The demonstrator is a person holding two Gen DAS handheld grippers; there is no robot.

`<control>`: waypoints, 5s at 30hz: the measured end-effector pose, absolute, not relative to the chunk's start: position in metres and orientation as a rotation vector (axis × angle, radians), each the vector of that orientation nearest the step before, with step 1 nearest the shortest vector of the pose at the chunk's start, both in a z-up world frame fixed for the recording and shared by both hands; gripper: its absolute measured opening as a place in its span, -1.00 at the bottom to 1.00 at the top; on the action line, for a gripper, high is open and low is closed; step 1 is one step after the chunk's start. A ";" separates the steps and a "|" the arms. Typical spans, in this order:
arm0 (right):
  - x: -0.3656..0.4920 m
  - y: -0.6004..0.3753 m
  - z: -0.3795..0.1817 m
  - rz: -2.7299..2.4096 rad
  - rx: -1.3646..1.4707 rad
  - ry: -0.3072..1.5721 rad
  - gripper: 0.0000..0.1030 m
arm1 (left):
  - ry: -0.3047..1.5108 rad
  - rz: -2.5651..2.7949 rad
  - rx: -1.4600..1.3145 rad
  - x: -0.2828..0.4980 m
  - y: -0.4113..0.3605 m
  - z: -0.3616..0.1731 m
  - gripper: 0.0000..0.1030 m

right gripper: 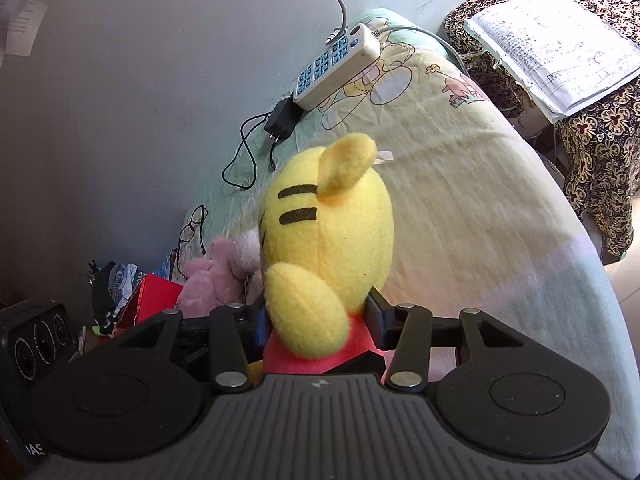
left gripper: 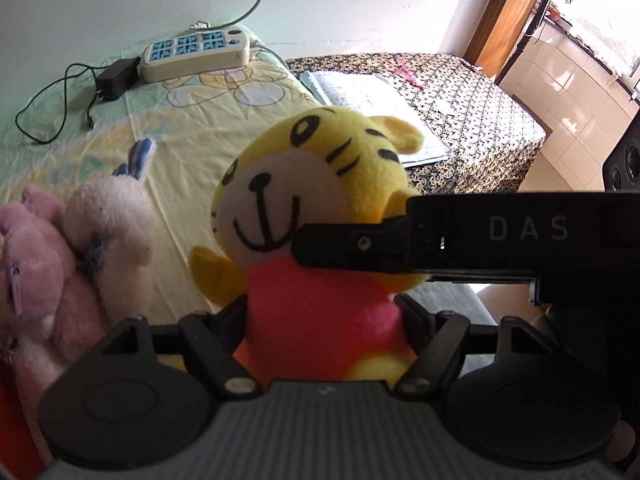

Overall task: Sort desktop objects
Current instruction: 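Close the left gripper on the yellow tiger plush while the right gripper clamps it, then lift the yellow tiger plush with both grippers and carry it over the red box, then lower the yellow tiger plush into the red box with both grippers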

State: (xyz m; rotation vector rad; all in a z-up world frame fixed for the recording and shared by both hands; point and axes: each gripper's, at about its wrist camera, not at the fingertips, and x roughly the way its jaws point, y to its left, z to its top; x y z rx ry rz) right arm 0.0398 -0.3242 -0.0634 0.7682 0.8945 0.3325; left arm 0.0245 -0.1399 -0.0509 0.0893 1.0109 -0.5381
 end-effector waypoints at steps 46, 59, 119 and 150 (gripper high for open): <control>0.003 -0.040 0.051 0.515 0.489 0.563 -0.03 | 0.647 -0.433 -0.016 -0.044 0.163 0.050 0.46; 0.030 0.018 0.041 0.445 0.256 0.687 -0.03 | 0.754 -0.477 -0.161 -0.010 0.203 0.012 0.46; 0.047 0.019 0.007 0.396 0.272 0.788 -0.40 | 0.869 -0.652 -0.254 0.014 0.220 -0.027 0.71; 0.020 0.007 0.036 0.436 0.250 0.676 -0.37 | 0.805 -0.353 -0.254 -0.018 0.260 0.021 0.94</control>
